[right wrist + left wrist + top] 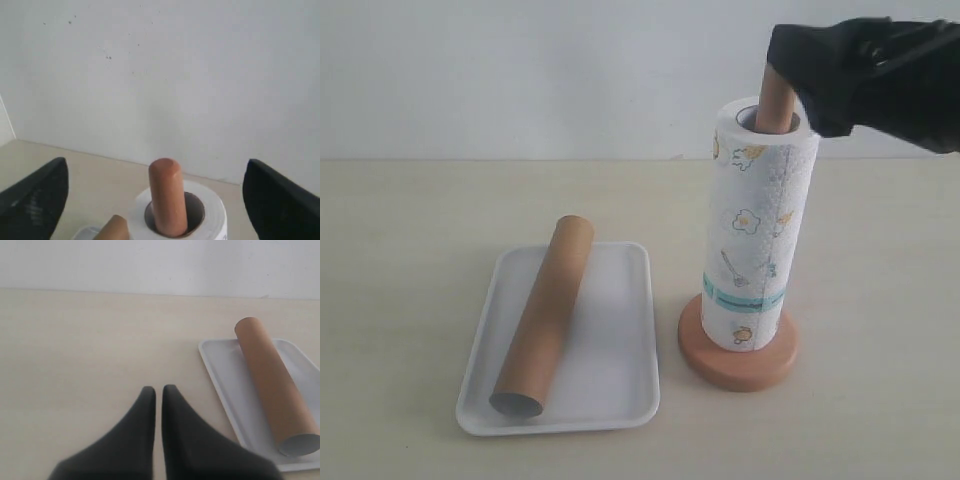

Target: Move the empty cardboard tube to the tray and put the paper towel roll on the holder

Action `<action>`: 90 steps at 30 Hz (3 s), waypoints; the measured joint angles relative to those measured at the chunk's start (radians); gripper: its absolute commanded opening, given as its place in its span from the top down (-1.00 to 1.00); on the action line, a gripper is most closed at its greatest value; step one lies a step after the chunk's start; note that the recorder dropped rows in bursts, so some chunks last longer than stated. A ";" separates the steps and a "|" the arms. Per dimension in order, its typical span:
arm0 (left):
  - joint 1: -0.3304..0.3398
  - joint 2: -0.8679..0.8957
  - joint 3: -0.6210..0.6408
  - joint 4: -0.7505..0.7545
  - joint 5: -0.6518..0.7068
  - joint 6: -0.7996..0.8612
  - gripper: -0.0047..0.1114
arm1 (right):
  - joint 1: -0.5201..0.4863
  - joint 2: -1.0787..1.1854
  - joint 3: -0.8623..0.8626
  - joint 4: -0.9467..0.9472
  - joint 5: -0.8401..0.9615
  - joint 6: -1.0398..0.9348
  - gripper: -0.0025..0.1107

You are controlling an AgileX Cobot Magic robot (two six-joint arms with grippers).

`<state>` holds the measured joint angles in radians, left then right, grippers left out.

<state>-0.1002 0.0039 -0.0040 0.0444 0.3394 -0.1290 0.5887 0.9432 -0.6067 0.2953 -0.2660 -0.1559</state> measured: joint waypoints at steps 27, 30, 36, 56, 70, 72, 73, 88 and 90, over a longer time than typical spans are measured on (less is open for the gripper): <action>0.000 0.000 0.000 0.000 0.000 0.000 0.85 | 0.000 -0.211 0.000 0.011 0.432 0.033 0.93; 0.000 0.000 0.000 0.000 0.000 0.000 0.85 | 0.000 -0.211 0.000 0.011 0.432 0.035 0.93; 0.000 0.000 0.000 0.000 0.000 0.000 0.85 | 0.000 -0.211 0.000 0.011 0.432 0.035 0.93; 0.000 0.000 0.000 0.000 0.000 0.000 0.85 | 0.000 -0.211 0.000 0.013 0.432 0.034 0.93; 0.000 0.000 0.000 0.000 0.000 0.000 0.85 | -0.213 -0.508 0.246 0.053 0.501 0.050 0.93; 0.000 0.000 0.000 0.000 0.000 0.000 0.85 | -0.263 -0.592 0.324 0.068 0.436 0.053 0.93; 0.000 0.000 0.000 0.000 0.000 0.000 0.85 | -0.289 -0.635 0.368 0.075 0.402 0.053 0.93; 0.000 0.000 0.000 0.000 0.000 0.000 0.85 | -0.417 -0.937 0.603 0.093 0.251 -0.015 0.93; 0.000 0.000 0.000 0.000 0.000 0.000 0.85 | -0.417 -0.937 0.603 0.093 0.255 -0.024 0.93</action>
<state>-0.1002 0.0039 -0.0040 0.0444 0.3394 -0.1290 0.1721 0.0067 -0.0041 0.3884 -0.0113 -0.1795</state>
